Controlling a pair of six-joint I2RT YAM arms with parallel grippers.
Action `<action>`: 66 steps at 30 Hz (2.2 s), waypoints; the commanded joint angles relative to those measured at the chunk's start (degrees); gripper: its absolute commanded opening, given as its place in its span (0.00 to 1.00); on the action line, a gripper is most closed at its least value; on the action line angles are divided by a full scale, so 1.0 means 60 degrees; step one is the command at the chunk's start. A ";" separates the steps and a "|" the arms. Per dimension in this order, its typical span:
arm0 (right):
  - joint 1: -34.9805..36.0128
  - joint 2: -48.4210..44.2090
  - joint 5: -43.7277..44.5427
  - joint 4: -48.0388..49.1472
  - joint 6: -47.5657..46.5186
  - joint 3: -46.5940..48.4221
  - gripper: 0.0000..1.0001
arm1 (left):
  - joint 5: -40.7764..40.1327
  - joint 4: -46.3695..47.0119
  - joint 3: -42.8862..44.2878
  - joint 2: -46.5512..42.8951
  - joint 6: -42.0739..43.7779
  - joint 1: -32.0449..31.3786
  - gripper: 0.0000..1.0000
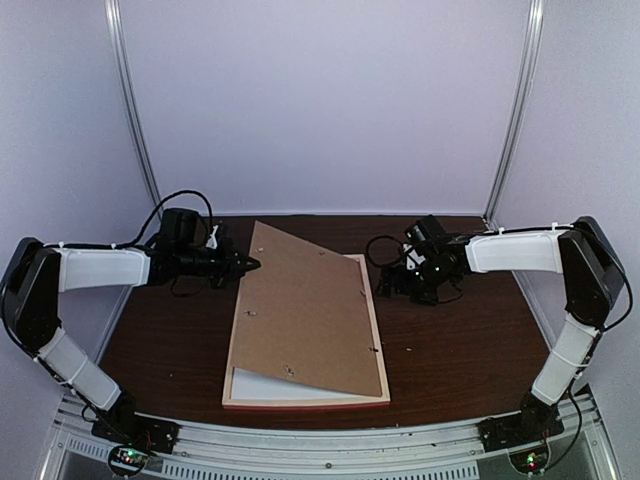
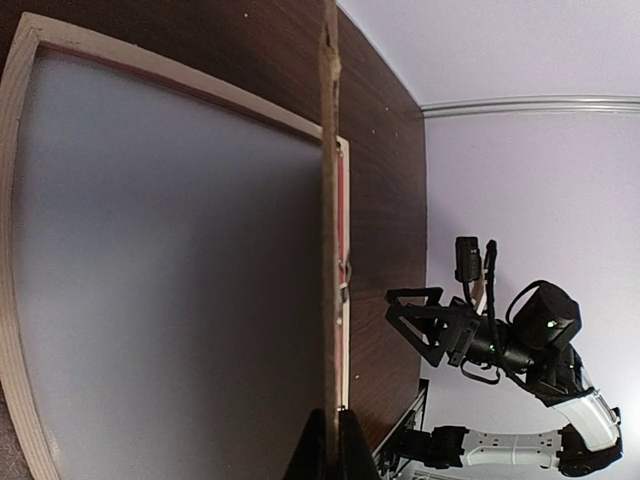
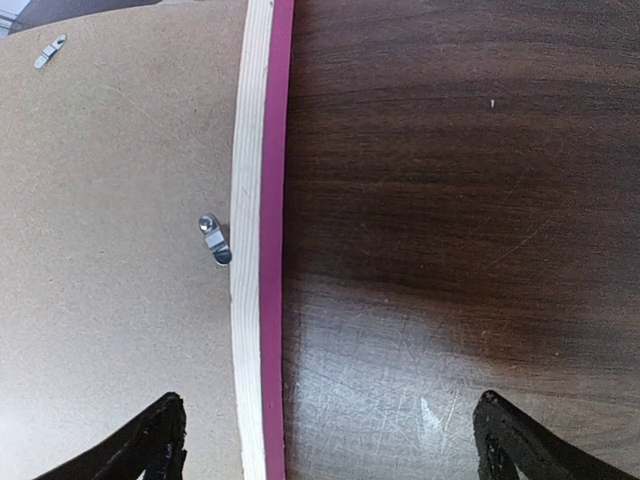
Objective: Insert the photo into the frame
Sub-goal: Place the backboard on the frame body.
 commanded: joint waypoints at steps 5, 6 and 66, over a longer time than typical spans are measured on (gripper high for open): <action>-0.0041 0.0117 -0.0064 0.0181 0.0109 -0.0132 1.00 | -0.0121 0.0838 0.0402 0.0232 0.0238 0.0077 0.00; -0.0047 0.0126 -0.0077 0.0196 0.0119 -0.0142 1.00 | -0.0120 0.0856 0.0411 0.0254 0.0223 0.0077 0.00; 0.1535 0.0215 -0.1186 0.0086 -0.0598 0.0322 0.92 | -0.0042 0.0737 -0.0311 0.1193 0.0563 0.0063 0.18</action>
